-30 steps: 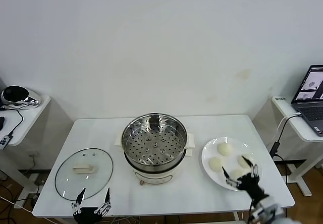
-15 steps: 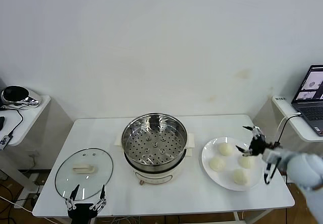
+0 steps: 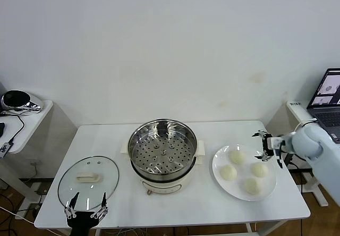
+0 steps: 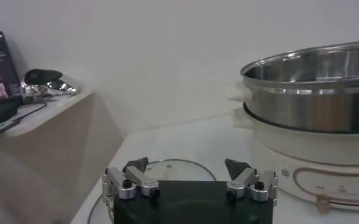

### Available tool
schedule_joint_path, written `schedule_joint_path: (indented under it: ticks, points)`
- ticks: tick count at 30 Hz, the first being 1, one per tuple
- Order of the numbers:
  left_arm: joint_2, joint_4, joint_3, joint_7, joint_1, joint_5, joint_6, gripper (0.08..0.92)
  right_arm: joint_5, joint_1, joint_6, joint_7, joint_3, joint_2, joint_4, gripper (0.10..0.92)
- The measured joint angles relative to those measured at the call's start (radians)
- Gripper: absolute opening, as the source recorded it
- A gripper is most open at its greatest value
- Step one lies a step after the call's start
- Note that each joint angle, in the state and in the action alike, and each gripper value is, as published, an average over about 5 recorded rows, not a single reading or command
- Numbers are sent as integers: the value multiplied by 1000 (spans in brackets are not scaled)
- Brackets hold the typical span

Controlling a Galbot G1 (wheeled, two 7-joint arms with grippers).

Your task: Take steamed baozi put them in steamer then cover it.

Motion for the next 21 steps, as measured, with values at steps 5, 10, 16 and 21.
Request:
schedule_joint_path:
  ticks: [5,10,16,21]
  points:
    - [0,-4,-11,0,-2,1,5,823,-8,83,15,-46,-96,54,-85,823]
    - [-4,-4,-18,-5,-3,0,6,823,-23,128,25,-73,-162,106,-162,823]
    - [-8,-7,-30,-16,-12,-6,14,823,-42,156,29,-84,-214,156,-231,823]
    - [-10,-10,-36,-17,-12,-7,15,823,-66,165,34,-82,-230,192,-277,823]
